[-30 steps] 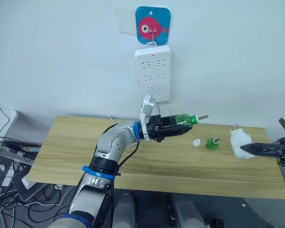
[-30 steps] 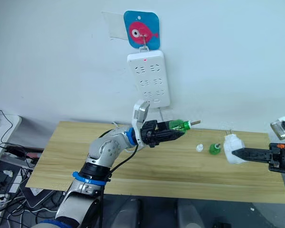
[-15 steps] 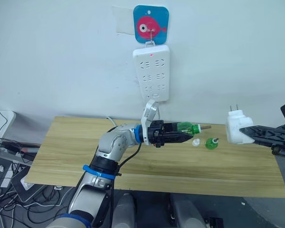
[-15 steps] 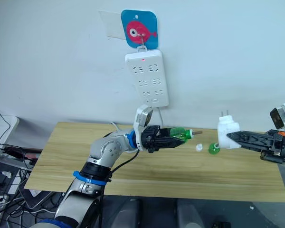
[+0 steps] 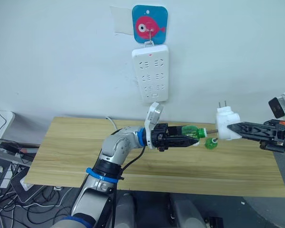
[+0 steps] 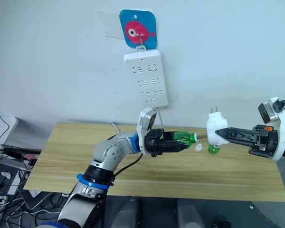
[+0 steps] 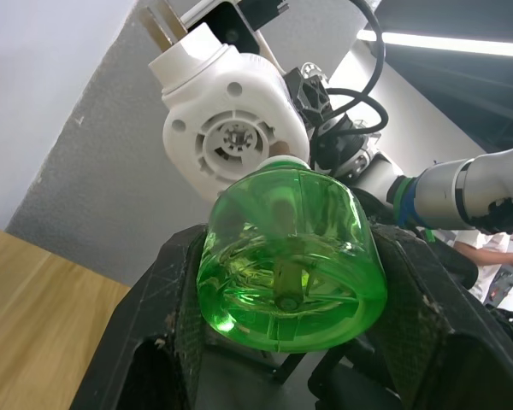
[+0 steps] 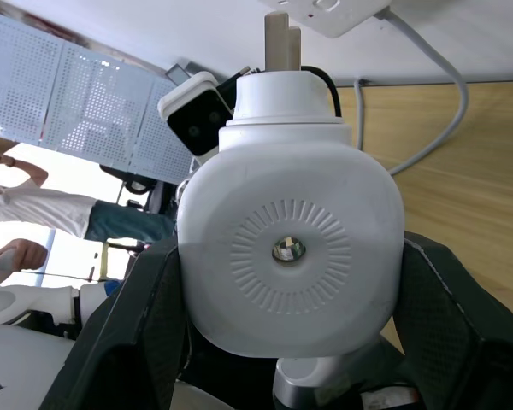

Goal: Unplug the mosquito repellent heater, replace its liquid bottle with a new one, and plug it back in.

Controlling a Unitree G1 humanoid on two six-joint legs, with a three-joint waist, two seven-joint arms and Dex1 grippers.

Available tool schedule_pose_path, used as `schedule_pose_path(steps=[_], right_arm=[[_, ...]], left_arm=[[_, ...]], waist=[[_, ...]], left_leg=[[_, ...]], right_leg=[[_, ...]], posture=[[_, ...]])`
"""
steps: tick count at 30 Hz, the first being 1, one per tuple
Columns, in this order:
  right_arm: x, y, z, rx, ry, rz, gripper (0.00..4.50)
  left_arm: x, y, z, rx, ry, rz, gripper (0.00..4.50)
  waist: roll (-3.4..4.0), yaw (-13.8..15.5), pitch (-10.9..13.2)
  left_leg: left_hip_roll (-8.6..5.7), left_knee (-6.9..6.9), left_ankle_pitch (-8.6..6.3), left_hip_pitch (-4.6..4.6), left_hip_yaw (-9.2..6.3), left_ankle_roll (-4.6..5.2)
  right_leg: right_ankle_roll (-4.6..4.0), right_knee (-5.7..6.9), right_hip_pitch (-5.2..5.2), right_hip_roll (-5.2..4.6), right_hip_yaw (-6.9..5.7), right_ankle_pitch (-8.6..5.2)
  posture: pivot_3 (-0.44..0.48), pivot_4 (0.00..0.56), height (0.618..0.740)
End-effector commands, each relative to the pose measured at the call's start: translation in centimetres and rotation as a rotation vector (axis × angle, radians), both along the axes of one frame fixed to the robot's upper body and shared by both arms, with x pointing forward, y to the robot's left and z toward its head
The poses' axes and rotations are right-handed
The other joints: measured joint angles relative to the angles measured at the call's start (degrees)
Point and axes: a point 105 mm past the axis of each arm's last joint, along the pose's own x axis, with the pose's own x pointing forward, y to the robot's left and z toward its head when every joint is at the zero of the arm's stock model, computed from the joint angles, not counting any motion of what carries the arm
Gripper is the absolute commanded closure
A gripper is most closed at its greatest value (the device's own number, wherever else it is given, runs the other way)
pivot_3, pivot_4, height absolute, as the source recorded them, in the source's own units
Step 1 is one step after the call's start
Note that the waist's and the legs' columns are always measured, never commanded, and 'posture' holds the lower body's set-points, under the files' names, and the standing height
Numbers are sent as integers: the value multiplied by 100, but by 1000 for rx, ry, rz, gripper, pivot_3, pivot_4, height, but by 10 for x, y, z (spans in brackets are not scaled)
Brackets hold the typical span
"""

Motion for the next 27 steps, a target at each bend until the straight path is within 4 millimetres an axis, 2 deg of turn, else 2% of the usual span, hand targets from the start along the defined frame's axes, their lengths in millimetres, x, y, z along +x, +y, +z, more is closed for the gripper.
schedule_pose_path(steps=[1, 9, 16, 27], right_arm=[[-8, 7, 13, 15, -37, 68, 1534], [-12, 13, 12, 14, -40, 109, 1534], [-14, 8, 12, 5, -14, 100, 1534], [-11, 13, 13, 21, -34, 110, 1534]], left_arm=[[-5, -4, 10, -31, -41, -18, 2215], [-5, -6, 10, -36, -44, -20, 2215], [-1, -3, 11, -38, -43, -10, 2215], [-4, -5, 11, -35, -48, -23, 2215]], waist=[[0, 1, 0], [0, 0, 0], [0, 1, 0], [0, 4, 0]], left_leg=[[0, 0, 0, 0, 0, 0], [1, 1, 0, -1, 0, 0], [1, 1, 0, -1, -1, 1], [2, 1, 0, -1, -1, 0]], right_leg=[[0, -1, 0, 0, 0, 0], [0, 0, 0, 0, 0, 1], [1, -1, 0, 0, -1, 1], [1, -1, 0, 1, -1, 1]], posture=[[-80, 220, 740], [-82, 219, 740], [-81, 220, 740], [-78, 221, 740]])
